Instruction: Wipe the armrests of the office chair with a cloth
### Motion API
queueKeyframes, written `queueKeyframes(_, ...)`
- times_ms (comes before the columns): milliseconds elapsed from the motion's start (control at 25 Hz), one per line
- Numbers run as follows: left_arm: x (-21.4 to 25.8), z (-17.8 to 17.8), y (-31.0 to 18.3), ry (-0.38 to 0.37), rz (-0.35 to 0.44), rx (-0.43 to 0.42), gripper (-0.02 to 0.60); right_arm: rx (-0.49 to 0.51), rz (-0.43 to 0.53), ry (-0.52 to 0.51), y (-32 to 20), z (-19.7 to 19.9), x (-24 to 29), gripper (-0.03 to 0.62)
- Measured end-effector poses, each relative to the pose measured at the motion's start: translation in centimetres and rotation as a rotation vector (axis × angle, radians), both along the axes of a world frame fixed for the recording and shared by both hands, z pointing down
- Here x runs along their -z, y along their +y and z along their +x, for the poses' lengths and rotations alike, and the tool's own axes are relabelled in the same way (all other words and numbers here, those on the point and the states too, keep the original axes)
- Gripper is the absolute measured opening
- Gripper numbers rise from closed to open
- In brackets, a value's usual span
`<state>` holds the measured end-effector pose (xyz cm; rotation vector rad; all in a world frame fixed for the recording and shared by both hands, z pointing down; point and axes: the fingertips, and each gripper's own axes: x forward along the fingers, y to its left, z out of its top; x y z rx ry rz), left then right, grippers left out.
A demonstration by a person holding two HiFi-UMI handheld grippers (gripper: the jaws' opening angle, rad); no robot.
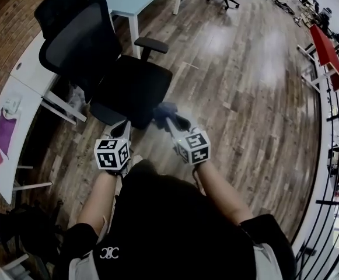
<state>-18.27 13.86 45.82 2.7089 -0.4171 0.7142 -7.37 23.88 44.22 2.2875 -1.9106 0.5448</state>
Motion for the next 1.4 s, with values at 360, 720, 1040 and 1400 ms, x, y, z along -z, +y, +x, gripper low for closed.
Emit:
queueKeyframes(360, -2.1, 10.5, -0.4, 0.018, -0.035, -0.017, 0.005, 0.072, -0.101, 0.042, 0.4, 7.4, -2.3, 0.071)
queueKeyframes(720, -2.7, 24.8, -4.7, 0.067, -0.085, 0.045, 0.005, 0.229, -0.221, 0.097, -3.6, 20.2, -3.3, 0.071)
queueKeyframes(1040, -1.9, 29.5, -10.3, 0.075, -0.075, 0.137, 0.005, 0.327, -0.262, 0.086, -9.4, 26.8, -4.6, 0.071)
queueKeyframes(1400, -3.6, 26.0, -14.0, 0.075, -0.103, 0.399, 0.005, 0.588, -0.326, 0.110, -16.3, 28.5, -8.8, 0.071)
